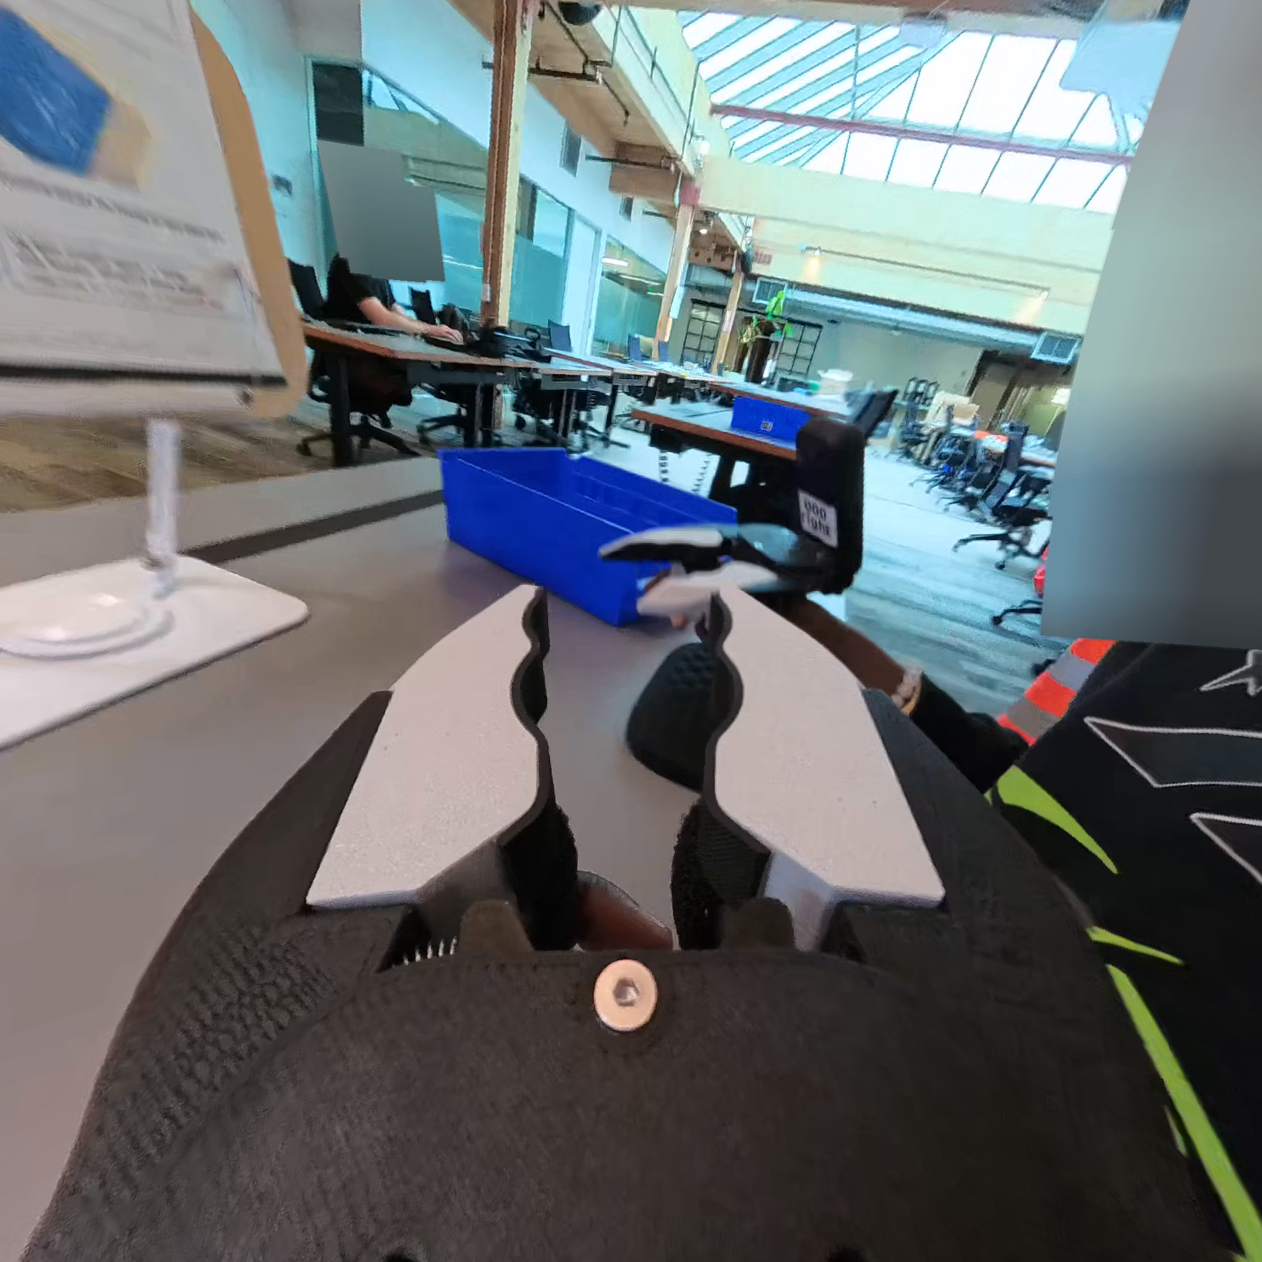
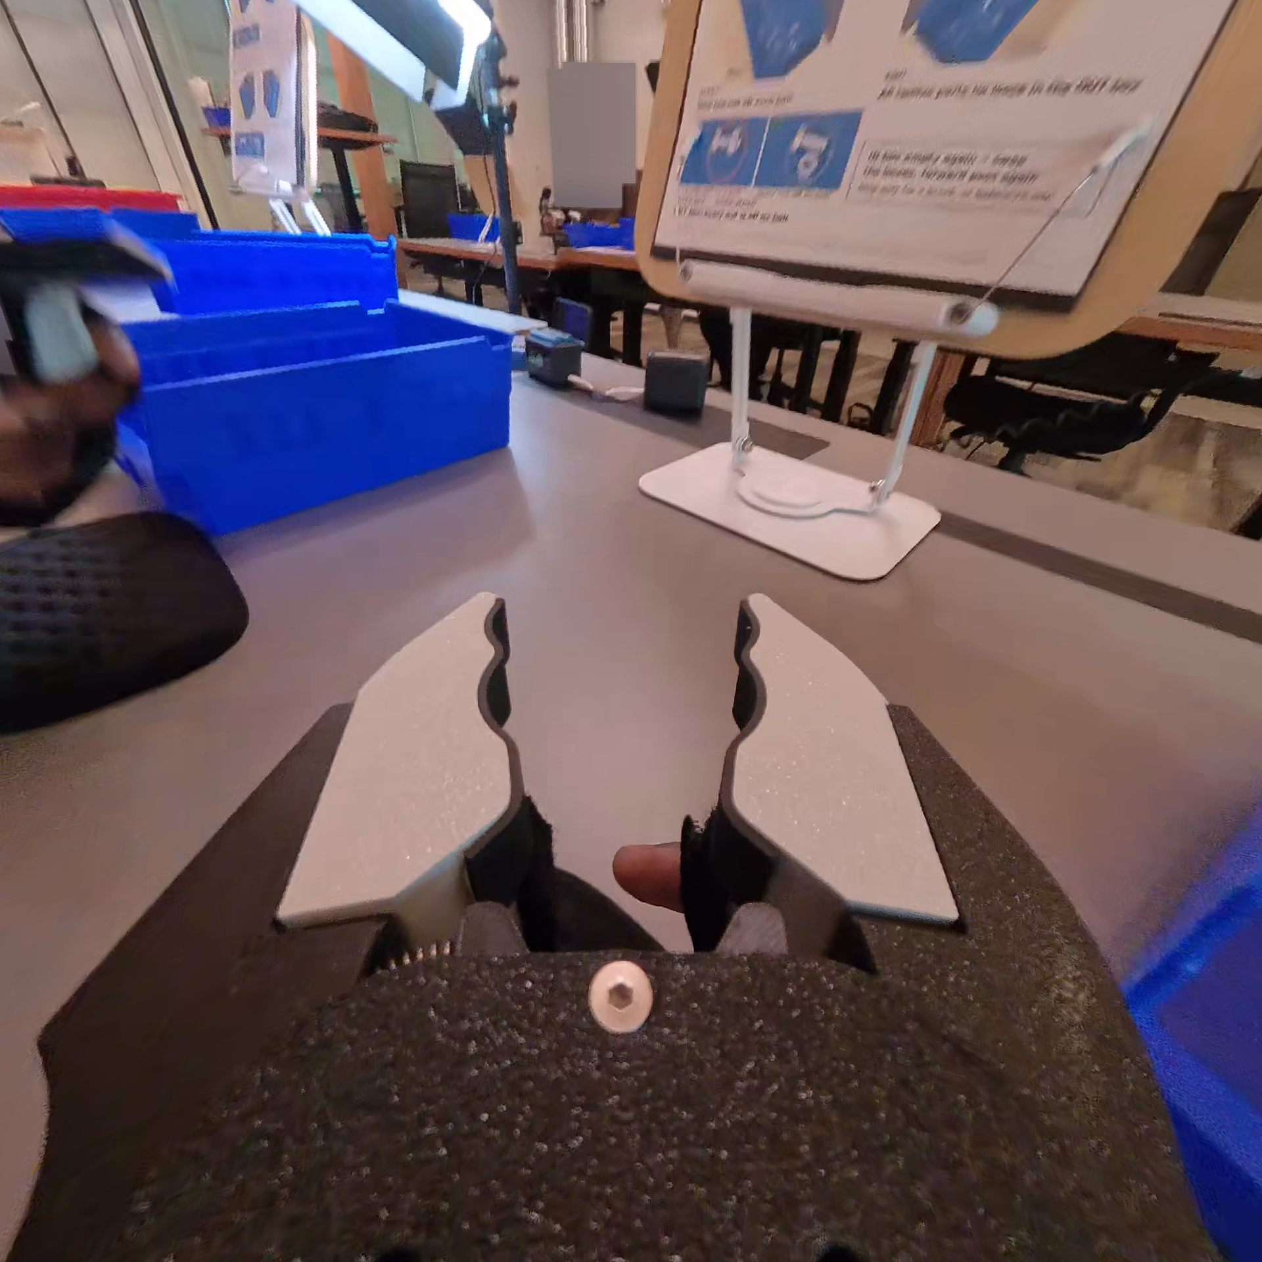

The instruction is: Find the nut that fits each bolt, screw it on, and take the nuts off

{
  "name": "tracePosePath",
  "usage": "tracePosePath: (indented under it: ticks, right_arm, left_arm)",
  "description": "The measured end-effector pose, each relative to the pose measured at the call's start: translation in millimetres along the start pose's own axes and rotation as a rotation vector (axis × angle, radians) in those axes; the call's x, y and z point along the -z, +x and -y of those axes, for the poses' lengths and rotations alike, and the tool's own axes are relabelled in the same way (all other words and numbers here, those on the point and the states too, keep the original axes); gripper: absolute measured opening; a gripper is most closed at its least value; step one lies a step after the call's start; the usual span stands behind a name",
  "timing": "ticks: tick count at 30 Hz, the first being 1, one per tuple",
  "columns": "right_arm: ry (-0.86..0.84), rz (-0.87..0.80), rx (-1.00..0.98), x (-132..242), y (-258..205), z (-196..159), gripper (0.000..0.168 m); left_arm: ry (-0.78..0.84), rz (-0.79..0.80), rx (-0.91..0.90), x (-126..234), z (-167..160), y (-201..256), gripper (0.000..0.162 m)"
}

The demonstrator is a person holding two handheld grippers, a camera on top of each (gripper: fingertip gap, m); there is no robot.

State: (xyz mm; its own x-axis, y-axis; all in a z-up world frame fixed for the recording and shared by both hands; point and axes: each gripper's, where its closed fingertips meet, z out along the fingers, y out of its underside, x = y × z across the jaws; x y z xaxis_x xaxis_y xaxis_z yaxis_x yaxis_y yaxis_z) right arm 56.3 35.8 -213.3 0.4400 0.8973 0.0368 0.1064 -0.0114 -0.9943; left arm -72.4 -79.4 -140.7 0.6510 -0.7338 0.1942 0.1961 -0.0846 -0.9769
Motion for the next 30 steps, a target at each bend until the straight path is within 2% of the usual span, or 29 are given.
tracePosePath:
  ticks: [4,8,11,14,17,20,24,30]
  right_arm:
    - [-0.012,0.047,0.003,-6.9,-10.5,-10.4,0.062]
    - [-0.006,0.056,-0.001,-6.7,-11.4,-10.5,0.061]
    - [-0.016,0.059,0.021,-7.7,-14.1,-12.1,0.06]
    - [-0.035,0.067,0.039,-9.4,-16.8,-14.8,0.059]
    - [-0.035,0.068,0.033,-9.5,-16.4,-14.8,0.058]
    - [-0.028,0.071,0.014,-9.1,-14.9,-14.1,0.055]
    - [-0.024,0.071,0.002,-8.9,-13.8,-13.8,0.053]
    - [-0.025,0.068,0.005,-9.0,-13.4,-13.8,0.051]
  left_arm:
    - [-0.13,0.261,-0.225,48.9,57.5,-56.9,0.045]
    - [-0.583,0.465,-0.392,112.1,70.1,-156.5,0.039]
    - [-0.967,0.544,-0.393,152.1,42.9,-239.6,0.038]
    - [-1.211,0.585,-0.252,179.7,3.8,-303.1,0.039]
    - [-1.308,0.623,-0.08,194.4,-28.4,-344.8,0.041]
    - [-1.427,0.641,-0.012,209.4,-53.1,-366.6,0.049]
    - [-1.455,0.613,0.076,212.2,-71.1,-373.1,0.057]
    - [-1.514,0.596,0.168,225.7,-91.4,-375.6,0.058]
